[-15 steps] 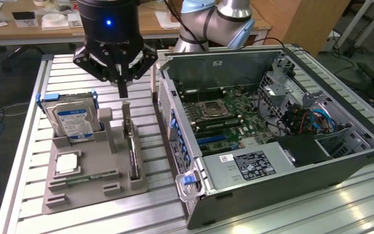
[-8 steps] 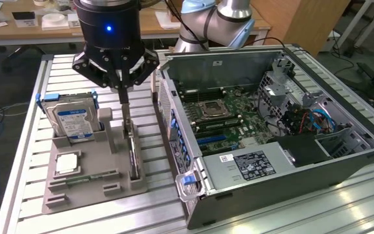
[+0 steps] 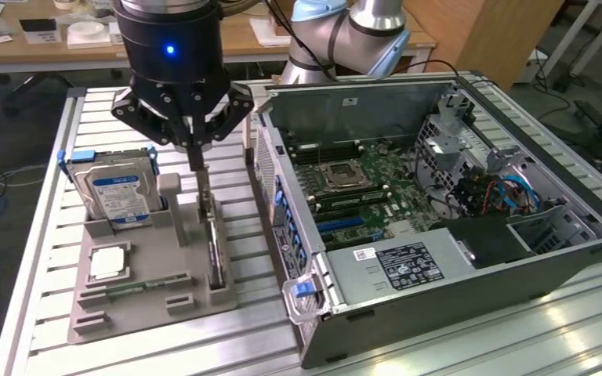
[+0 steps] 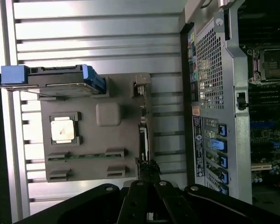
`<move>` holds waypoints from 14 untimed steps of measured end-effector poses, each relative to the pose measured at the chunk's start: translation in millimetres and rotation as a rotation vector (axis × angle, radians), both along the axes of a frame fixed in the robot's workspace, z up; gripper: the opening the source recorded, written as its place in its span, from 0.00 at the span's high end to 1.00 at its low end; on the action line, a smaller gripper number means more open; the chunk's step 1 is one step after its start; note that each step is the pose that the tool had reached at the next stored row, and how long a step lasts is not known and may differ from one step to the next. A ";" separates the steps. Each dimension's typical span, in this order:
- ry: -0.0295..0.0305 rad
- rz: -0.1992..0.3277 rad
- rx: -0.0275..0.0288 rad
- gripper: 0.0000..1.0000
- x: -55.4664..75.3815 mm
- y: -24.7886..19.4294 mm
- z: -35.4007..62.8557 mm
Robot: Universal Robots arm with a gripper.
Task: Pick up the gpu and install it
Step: 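Reach for the gpu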
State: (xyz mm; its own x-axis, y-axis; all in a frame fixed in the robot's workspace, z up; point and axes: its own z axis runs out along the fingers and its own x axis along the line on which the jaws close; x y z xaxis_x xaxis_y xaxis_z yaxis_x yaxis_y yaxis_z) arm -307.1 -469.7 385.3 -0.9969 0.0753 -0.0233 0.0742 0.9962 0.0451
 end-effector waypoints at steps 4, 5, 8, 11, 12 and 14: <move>0.0000 0.000 0.0000 0.89 -1.8 -0.6 -0.3; 0.0001 0.000 0.0000 0.89 -2.0 -0.6 -0.5; 0.0000 0.000 0.0000 0.89 -3.2 -0.6 -1.0; 0.0000 0.000 0.0001 0.89 -4.9 -0.6 -1.4; -0.0001 0.000 0.0001 0.89 -5.1 -0.7 -1.7; 0.0001 0.000 -0.0001 0.89 -5.6 -0.7 -2.7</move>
State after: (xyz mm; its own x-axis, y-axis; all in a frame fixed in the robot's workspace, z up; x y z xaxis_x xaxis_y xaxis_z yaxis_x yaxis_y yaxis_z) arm -312.7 -470.4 382.6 -0.9969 0.0752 -0.0233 0.0741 0.9962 0.0450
